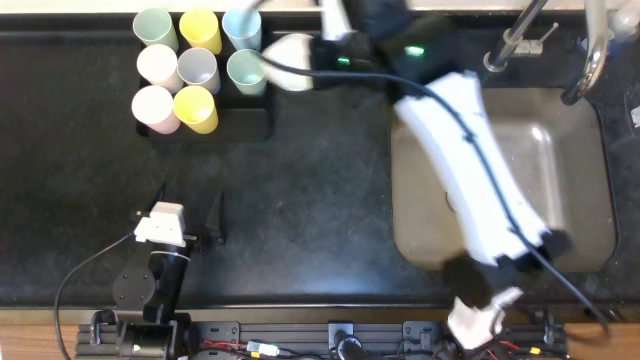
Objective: Store Cups
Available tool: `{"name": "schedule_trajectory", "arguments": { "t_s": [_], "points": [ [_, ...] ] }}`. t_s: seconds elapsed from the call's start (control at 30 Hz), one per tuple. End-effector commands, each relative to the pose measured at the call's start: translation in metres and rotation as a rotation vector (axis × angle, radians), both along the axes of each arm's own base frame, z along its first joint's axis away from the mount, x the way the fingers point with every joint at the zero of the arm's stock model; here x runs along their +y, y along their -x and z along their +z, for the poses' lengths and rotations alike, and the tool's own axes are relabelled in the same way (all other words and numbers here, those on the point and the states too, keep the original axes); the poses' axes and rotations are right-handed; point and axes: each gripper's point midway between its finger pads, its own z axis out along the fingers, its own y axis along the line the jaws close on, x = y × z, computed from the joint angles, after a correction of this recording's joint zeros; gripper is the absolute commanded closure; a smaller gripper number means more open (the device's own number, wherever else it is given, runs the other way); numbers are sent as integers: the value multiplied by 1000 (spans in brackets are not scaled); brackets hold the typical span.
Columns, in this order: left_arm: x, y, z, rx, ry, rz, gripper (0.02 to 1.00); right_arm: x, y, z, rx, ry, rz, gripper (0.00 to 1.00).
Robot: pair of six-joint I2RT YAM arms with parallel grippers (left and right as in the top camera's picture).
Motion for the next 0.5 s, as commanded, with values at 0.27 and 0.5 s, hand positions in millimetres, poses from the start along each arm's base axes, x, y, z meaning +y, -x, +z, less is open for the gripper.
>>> {"name": "schedule_trajectory", "arguments": {
  "t_s": [0.27,0.5],
  "points": [
    [-3,1,1,-10,-14,-19,18,66,-11,-115,187,109,-35,958],
    [-3,1,1,-10,-14,-18,20,75,-14,-140,203,142,-56,958]
  ]
}}
